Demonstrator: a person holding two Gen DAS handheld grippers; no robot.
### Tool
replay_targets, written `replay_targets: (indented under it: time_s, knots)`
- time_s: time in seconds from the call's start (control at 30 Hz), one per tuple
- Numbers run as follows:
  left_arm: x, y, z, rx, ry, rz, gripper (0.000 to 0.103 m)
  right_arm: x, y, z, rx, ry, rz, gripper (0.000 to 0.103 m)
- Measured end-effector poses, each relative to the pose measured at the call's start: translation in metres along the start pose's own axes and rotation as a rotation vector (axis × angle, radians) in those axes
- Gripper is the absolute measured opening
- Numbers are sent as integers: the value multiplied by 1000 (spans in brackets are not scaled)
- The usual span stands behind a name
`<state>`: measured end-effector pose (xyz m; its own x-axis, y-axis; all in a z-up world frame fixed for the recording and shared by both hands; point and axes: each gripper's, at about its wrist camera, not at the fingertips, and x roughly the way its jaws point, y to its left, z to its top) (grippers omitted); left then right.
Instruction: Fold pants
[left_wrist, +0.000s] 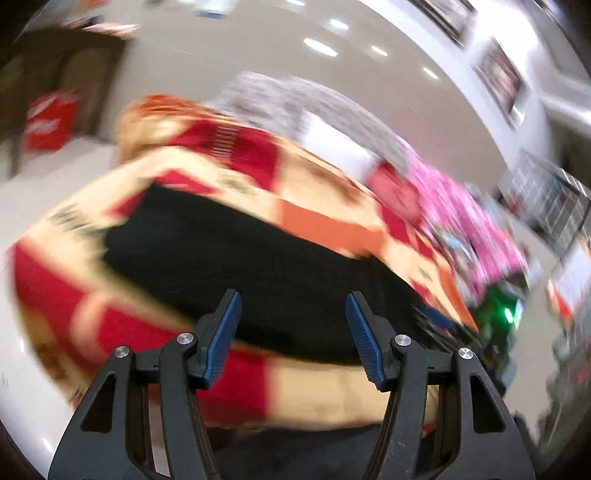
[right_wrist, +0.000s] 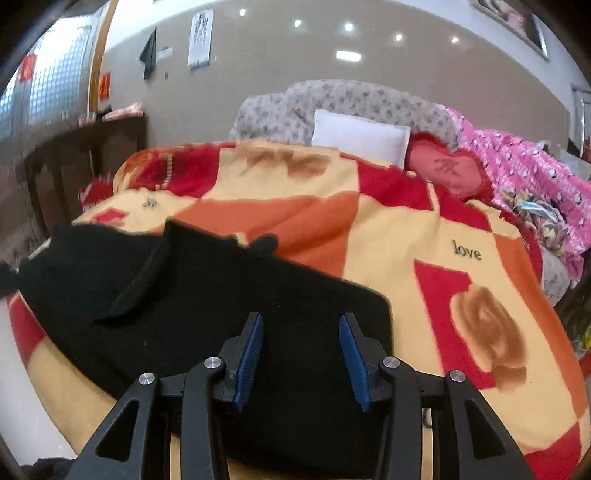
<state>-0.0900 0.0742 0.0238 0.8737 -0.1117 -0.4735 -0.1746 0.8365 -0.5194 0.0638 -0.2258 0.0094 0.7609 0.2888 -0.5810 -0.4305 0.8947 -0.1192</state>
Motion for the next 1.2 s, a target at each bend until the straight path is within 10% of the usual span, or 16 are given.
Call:
replay_targets:
  time_s: [0.17, 0.67, 0.9, 1.03, 1.2]
  knots:
    - [-1, 56, 3, -240, 8, 59, 63, 0, 4, 0, -28, -3, -17, 41]
    - [25, 114, 26, -763, 38, -172, 67, -2, 2, -4, -22, -6, -14, 41]
    - [14, 109, 29, -675, -10, -80, 60, -2, 2, -4, -21, -6, -13, 41]
    - [17, 106, 26, -584, 16, 47, 18, -2, 3, -4, -23, -7, -14, 41]
    - [15, 83, 25, -391, -27, 168, 11, -2, 2, -4, -21, -6, -13, 41]
